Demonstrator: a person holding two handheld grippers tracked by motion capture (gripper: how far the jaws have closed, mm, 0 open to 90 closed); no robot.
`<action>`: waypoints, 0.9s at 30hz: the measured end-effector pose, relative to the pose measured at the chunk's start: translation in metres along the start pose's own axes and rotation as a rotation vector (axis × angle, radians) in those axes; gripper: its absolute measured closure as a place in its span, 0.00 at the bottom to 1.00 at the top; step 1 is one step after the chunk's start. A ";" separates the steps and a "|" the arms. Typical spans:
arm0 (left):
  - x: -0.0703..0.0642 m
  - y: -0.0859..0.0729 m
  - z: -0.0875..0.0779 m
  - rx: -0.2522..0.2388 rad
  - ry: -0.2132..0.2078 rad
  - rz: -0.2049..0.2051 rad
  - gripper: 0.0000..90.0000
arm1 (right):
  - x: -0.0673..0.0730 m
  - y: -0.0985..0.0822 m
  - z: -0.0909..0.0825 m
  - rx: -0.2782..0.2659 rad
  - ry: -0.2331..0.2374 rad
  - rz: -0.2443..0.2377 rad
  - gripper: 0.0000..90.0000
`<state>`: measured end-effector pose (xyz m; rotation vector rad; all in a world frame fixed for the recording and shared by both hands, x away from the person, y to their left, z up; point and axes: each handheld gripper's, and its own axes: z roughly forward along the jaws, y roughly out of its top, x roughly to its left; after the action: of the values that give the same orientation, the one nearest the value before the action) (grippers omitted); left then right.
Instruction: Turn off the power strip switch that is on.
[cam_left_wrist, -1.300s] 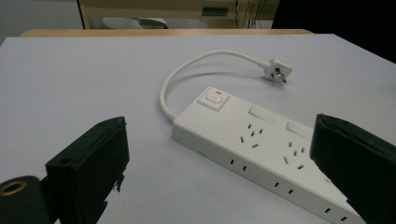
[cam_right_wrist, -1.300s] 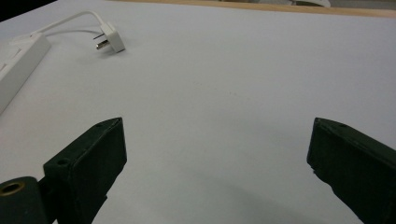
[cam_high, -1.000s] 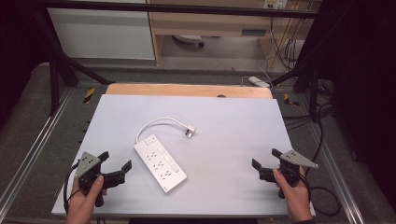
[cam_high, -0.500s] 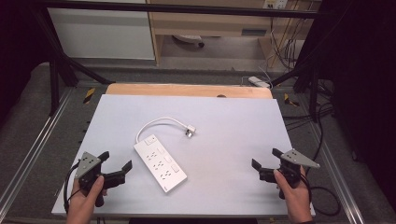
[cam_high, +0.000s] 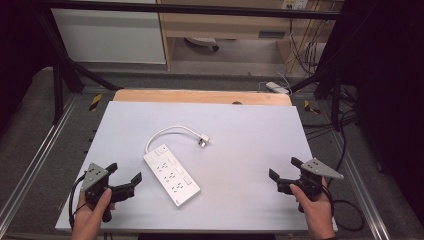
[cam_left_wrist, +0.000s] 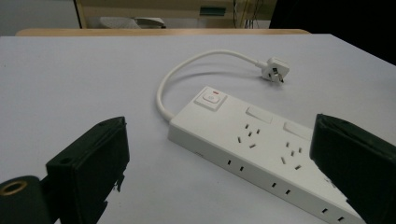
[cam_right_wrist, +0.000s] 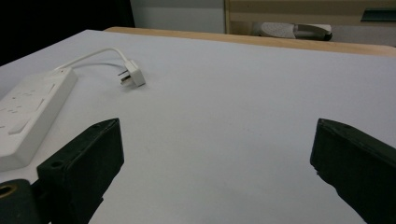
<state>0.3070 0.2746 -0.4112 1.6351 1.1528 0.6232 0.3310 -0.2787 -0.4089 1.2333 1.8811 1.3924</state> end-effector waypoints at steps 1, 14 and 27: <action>0.000 0.000 0.000 -0.001 -0.001 0.000 0.05 | 0.001 0.002 0.000 -0.003 -0.001 -0.002 0.04; -0.003 0.001 0.002 0.006 -0.009 0.021 0.05 | 0.030 0.033 0.015 0.047 0.049 -0.053 0.05; -0.002 0.001 0.001 0.004 -0.009 0.007 0.05 | 0.070 0.080 0.031 0.042 0.113 -0.100 0.04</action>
<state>0.3075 0.2727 -0.4106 1.6450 1.1429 0.6178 0.3523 -0.1969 -0.3370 1.0845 2.0292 1.4019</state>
